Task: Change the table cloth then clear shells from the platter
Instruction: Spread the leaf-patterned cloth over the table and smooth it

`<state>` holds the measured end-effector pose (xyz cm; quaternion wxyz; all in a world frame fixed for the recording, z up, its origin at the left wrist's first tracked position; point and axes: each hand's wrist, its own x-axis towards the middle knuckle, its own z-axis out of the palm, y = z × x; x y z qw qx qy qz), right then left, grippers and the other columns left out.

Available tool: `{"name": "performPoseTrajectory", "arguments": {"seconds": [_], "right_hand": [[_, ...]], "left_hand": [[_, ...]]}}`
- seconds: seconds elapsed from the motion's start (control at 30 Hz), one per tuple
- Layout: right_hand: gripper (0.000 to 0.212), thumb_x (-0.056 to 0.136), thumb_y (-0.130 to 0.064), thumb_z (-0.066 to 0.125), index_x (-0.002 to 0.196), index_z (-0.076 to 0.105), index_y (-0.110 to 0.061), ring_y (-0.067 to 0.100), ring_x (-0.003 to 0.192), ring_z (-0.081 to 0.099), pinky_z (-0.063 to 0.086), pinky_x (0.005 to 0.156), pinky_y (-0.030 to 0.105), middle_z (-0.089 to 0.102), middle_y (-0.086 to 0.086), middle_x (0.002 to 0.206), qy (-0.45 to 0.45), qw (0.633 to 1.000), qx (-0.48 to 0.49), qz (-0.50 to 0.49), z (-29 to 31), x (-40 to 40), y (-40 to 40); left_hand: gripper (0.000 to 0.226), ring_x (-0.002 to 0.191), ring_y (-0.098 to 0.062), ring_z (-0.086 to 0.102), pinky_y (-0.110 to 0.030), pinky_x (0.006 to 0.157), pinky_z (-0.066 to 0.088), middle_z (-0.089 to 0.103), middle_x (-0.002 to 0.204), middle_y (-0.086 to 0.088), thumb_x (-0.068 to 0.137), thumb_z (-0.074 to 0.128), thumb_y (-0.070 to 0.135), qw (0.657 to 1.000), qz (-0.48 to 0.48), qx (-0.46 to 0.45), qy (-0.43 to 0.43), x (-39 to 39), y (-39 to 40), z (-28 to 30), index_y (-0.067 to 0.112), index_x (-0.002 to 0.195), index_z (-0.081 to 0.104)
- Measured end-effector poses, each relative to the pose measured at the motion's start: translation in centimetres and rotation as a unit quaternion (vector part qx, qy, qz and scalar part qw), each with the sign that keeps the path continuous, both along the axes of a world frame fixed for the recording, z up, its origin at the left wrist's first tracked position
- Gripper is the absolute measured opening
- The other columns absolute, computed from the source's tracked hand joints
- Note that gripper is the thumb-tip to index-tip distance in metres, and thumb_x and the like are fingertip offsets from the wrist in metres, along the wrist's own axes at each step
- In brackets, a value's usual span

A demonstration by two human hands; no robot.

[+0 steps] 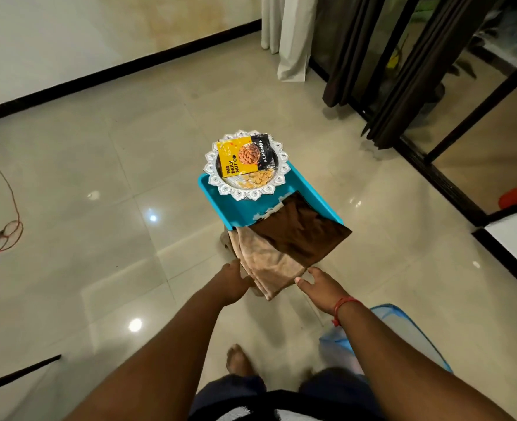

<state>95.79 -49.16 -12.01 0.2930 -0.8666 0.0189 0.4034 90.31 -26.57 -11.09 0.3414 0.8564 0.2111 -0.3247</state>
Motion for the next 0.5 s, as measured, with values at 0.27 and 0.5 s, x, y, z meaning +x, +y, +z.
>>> {"name": "performPoseTrajectory", "arguments": {"seconds": [0.27,0.5], "right_hand": [[0.049,0.097,-0.043,0.054,0.136,0.048,-0.014,0.030,0.119,0.054,0.040,0.090,0.031,0.056,0.011,0.132,0.088,0.990,-0.009,-0.114,-5.0,5.8,-1.0],[0.043,0.097,-0.044,0.053,0.131,0.054,-0.018,0.027,0.114,0.054,0.053,0.089,0.047,0.056,0.005,0.125,0.244,0.912,0.038,-0.327,-12.0,11.8,-1.8]], "left_hand": [[0.055,0.136,-0.030,0.043,-0.023,0.091,0.034,0.042,0.151,-0.015,0.101,0.052,0.026,0.983,0.159,-0.089,0.027,4.2,-0.9,-4.6,0.007,0.150,0.033],[0.055,0.120,-0.026,0.052,-0.028,0.090,0.040,0.047,0.144,-0.009,0.097,0.055,0.017,0.922,0.361,-0.128,0.060,8.5,-2.4,-9.8,0.008,0.146,0.033]]}}
